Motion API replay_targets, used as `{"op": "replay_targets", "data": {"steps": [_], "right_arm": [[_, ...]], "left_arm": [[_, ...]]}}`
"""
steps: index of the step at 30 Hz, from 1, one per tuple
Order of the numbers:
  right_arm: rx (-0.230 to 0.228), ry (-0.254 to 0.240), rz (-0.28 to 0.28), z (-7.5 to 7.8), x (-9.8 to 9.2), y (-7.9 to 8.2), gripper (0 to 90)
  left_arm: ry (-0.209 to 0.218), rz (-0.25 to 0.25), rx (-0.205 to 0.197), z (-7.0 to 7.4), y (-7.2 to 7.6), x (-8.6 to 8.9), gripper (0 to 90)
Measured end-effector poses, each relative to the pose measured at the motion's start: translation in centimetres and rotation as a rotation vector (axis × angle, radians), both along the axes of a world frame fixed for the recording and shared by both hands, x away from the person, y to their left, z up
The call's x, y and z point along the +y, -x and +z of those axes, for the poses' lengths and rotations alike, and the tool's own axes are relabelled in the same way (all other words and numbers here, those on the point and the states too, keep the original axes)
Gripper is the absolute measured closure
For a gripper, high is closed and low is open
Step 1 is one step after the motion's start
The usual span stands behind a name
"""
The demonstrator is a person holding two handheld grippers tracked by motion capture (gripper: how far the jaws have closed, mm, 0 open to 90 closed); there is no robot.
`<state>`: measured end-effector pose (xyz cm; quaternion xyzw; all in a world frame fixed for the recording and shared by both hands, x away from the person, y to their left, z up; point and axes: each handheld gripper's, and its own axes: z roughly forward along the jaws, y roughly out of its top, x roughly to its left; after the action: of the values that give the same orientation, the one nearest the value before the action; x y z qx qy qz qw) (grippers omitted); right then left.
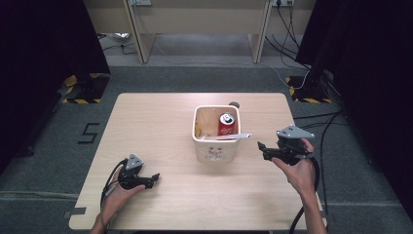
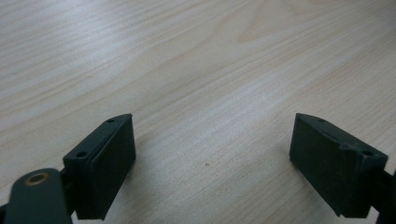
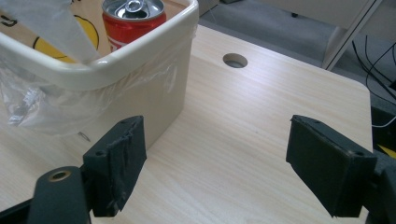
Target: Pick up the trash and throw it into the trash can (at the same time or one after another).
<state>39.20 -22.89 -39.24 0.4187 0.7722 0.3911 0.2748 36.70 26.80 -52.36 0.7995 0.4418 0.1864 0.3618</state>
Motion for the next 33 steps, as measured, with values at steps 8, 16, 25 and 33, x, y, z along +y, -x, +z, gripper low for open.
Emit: {"op": "replay_targets", "data": {"steps": [8,16,25,33], "right_arm": [[0.013,-0.005,0.001,-0.9,-0.1,0.5,20.2],[0.033,-0.014,0.0,-2.2,-0.1,1.0,20.2],[0.052,-0.024,0.01,-3.7,0.2,1.6,20.8],[0.063,-0.042,0.01,-4.7,0.2,2.0,20.6]], "left_arm": [[0.0,0.0,0.0,0.0,0.0,0.0,13.7],[0.0,0.0,0.0,0.0,0.0,0.0,13.7],[0.0,0.0,0.0,0.0,0.0,0.0,13.7],[-0.001,-0.001,0.0,0.0,0.0,0.0,13.7]]}}
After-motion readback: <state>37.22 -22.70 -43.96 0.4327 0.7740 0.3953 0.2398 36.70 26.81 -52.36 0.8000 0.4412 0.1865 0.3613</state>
